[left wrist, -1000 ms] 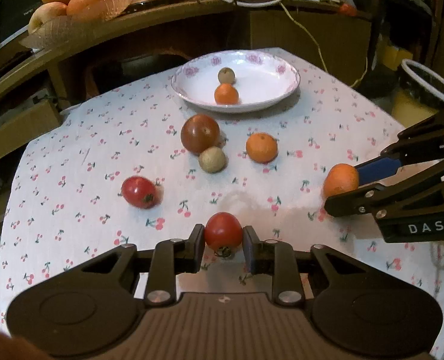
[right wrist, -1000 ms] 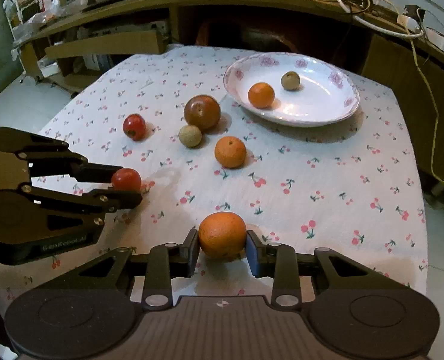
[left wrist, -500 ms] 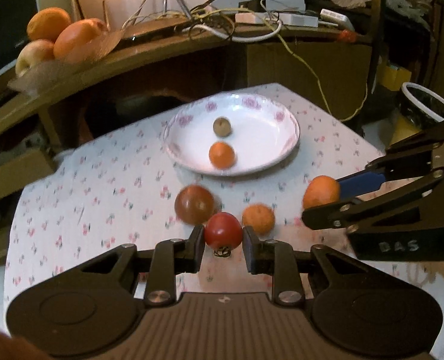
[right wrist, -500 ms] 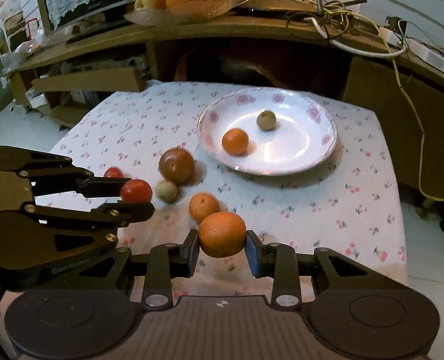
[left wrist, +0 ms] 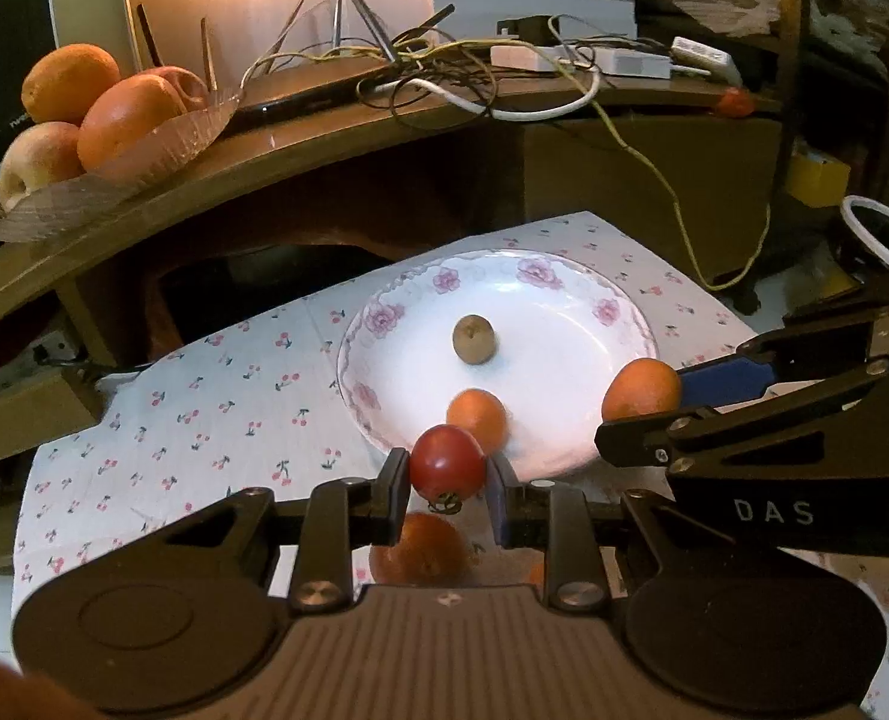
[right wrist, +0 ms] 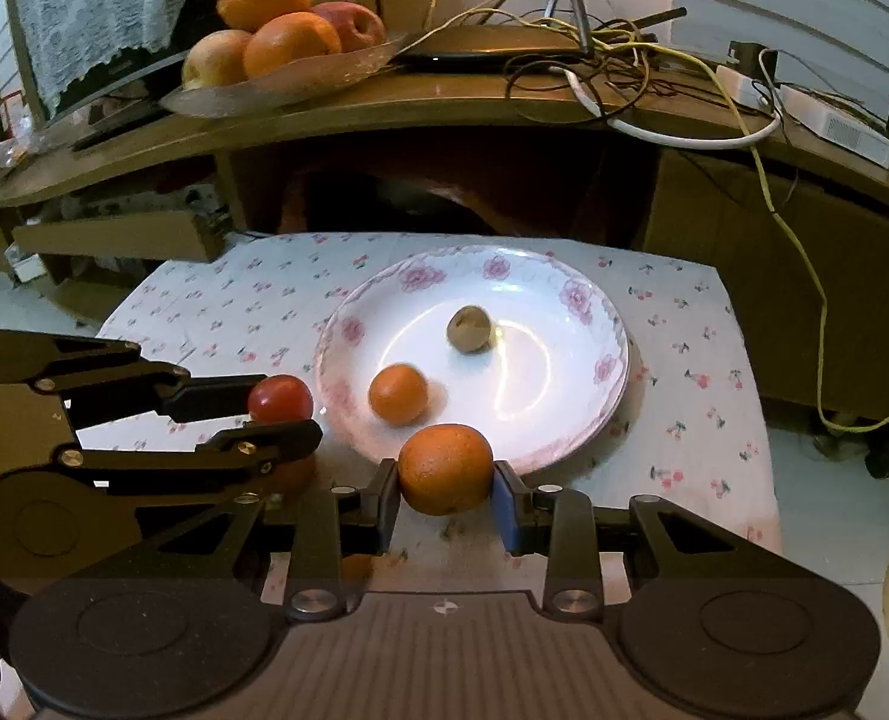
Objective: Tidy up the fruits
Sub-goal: 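Lower the orange and tomato into the plate and open both tools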
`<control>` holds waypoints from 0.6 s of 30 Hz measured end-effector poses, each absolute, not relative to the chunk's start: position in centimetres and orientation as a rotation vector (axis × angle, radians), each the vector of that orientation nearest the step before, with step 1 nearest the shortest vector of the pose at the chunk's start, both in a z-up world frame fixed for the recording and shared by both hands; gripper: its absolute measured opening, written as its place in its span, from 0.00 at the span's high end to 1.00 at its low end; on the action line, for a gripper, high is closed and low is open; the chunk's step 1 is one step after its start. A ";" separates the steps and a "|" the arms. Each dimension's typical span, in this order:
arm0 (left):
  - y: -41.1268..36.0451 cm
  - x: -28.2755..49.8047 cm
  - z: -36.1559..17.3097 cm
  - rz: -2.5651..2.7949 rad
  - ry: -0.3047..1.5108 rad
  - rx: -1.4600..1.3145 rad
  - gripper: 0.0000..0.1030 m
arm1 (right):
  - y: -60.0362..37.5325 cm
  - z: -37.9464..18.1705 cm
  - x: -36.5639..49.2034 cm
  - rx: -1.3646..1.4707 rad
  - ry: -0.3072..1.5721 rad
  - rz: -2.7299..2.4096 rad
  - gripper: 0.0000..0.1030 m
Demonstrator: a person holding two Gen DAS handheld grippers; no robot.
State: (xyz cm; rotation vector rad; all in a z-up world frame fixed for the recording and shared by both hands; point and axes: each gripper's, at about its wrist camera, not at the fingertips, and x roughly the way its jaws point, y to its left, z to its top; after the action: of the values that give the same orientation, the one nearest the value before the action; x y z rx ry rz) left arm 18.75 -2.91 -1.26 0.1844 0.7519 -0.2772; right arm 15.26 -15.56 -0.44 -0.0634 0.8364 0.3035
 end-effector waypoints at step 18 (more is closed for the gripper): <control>-2.8 23.7 -2.5 -0.298 0.753 0.151 0.69 | -16.0 -2.8 20.3 -0.069 0.868 0.257 0.67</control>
State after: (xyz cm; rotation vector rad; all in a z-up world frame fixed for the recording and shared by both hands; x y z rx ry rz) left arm 23.73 -2.84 -2.47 0.1506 0.7529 -0.2978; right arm 20.31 -15.96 -2.78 -0.0693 0.8678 0.2566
